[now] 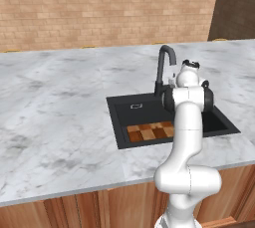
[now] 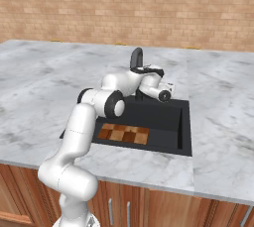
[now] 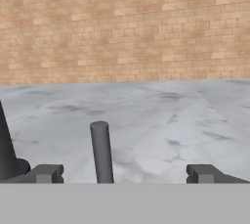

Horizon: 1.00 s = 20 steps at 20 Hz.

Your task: Turn on the sink faucet with hot water and rinse the cutting board for ten seconds, then turn off the faucet. Push the cutting board to reach the water if necessary.

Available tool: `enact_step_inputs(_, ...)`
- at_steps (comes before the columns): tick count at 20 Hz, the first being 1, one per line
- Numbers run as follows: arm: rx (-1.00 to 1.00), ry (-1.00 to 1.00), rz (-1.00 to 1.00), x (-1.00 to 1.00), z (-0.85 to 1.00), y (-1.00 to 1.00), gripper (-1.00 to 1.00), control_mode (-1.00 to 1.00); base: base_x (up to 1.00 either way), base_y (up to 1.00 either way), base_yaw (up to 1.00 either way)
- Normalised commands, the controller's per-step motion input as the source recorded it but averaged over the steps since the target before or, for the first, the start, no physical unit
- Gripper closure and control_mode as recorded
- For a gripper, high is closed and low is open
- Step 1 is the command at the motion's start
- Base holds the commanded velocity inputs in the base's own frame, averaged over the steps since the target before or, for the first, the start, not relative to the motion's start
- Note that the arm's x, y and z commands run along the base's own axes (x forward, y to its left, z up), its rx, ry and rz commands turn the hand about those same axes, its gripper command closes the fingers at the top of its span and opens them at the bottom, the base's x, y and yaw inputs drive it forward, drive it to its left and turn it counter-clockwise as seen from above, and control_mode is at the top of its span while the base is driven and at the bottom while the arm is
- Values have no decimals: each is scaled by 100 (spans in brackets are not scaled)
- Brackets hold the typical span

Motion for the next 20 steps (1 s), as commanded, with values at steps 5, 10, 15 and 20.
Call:
enact_step_inputs(5,0,0,0,4,0,0,-100,-100,0,0,0)
enact_step_inputs(10,0,0,0,5,0,5,-100,-100,0,0,0)
enact_step_inputs(15,0,0,0,1,0,12,-100,-100,0,0,0)
enact_step_inputs(20,0,0,0,1,0,7,-100,-100,0,0,0)
